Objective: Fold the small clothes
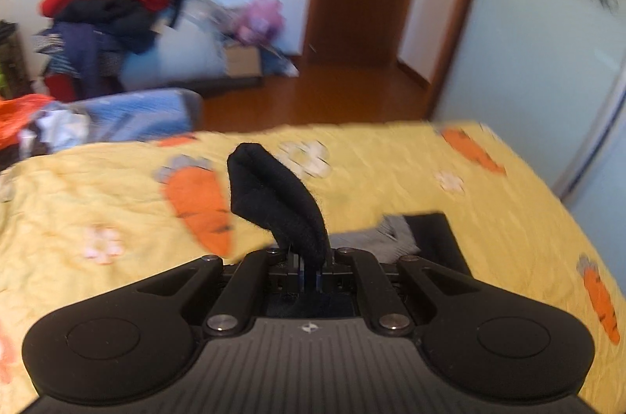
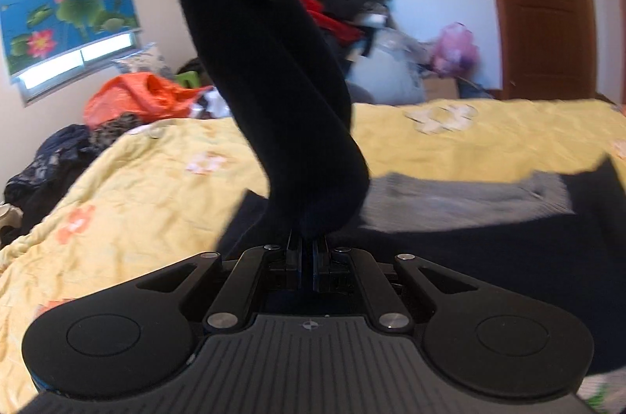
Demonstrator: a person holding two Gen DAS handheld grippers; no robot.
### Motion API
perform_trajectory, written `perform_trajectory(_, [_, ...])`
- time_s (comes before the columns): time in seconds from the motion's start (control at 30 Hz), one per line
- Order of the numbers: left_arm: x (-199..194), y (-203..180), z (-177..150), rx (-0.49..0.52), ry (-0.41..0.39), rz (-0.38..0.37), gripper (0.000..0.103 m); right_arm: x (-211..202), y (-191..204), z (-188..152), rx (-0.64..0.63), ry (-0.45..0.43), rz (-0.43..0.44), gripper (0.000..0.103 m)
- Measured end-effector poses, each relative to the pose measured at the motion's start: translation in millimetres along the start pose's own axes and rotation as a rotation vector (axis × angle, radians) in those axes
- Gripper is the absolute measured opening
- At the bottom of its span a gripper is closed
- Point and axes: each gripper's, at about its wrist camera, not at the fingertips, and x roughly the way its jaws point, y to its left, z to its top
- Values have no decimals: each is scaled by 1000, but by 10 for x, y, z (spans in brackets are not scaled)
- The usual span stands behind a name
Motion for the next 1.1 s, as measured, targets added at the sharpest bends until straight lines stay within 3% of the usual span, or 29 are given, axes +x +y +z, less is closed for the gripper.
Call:
perform_trajectory(0.23, [788, -690, -51, 55, 128, -42, 4, -63, -525, -121, 40, 67, -71, 9])
perform_trajectory(0.3, [959, -807, -115, 78, 156, -30, 4, -101, -616, -154, 63, 84, -76, 17])
perform_trajectory(0.33, [1033, -851, -150, 89, 166, -26, 4, -142, -661, -161, 71, 80, -71, 43])
perform_trajectory(0.37, [1104, -901, -177, 91, 178, -27, 4, -172, -698, -170, 61, 90, -86, 87])
perform_trajectory(0.4, [1168, -932, -204, 92, 191, -23, 4, -223, -765, -177, 56, 87, -114, 103])
perform_trajectory(0.47, [1276, -1014, -239, 115, 203, 6, 4, -419, -933, -201, 72, 42, -103, 102])
perform_trajectory(0.6, [1384, -1188, -299, 164, 213, 45, 5, -665, -1263, -263, 77, 40, -59, 102])
perform_trajectory(0.67, [1439, -1329, -338, 215, 202, 100, 6, -712, -1468, -297, 104, 45, -38, 101])
perform_trajectory(0.8, [1603, -1566, -389, 240, 216, 169, 8, -803, -1767, -314, 135, 38, -53, 101])
perform_trajectory(0.87, [1717, -1692, -420, 253, 229, 226, 19, -816, -1871, -299, 140, 47, -87, 101])
perform_trajectory(0.9, [1758, -1765, -446, 264, 222, 243, 39, -810, -1924, -277, 145, 56, -114, 100])
perform_trajectory(0.93, [1796, -1843, -466, 269, 216, 249, 69, -846, -1982, -281, 162, 52, -118, 100])
perform_trajectory(0.97, [1818, -1915, -486, 263, 199, 245, 80, -896, -2039, -288, 177, 46, -105, 99])
perform_trajectory(1.0, [1817, -1985, -506, 252, 172, 239, 85, -941, -2087, -297, 172, 49, -112, 99])
perform_trajectory(1.1, [1856, -2219, -584, 241, 149, 225, 85, -1083, -2239, -331, 145, 39, -158, 100])
